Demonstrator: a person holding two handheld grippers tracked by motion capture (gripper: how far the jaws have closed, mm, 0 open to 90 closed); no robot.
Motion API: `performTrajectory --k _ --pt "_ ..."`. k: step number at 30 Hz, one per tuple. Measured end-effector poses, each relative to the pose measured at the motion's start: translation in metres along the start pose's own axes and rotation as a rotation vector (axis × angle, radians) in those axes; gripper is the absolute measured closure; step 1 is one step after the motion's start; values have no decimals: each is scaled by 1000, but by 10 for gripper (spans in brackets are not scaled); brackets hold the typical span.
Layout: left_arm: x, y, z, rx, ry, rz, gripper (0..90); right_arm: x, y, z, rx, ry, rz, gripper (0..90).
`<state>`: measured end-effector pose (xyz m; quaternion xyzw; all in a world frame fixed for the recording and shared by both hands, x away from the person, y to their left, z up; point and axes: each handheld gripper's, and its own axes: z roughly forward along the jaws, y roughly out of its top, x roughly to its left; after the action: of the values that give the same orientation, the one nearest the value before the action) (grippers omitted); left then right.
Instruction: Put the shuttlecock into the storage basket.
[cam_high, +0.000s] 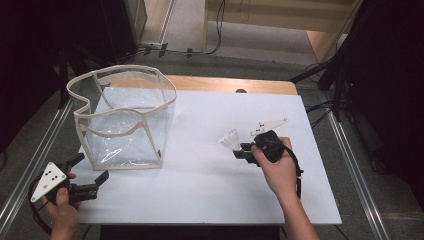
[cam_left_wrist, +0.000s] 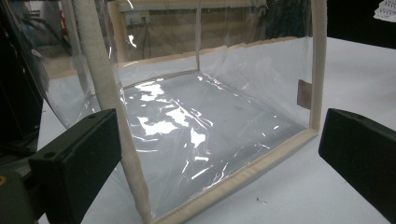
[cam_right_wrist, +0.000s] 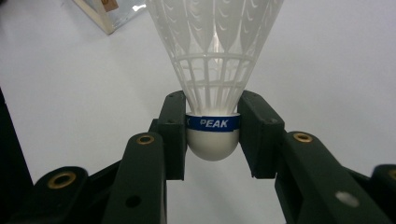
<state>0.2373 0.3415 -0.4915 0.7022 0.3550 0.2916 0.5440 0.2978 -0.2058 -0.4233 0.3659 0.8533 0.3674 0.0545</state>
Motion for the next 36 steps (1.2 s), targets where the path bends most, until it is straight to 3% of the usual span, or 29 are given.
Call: performTrajectory --k 19,36 --pt "-1 0 1 5 15 3 0 4 19 5 -29 28 -2 624" --pt "0 0 1 5 15 3 0 12 41 12 -71 46 -31 625"
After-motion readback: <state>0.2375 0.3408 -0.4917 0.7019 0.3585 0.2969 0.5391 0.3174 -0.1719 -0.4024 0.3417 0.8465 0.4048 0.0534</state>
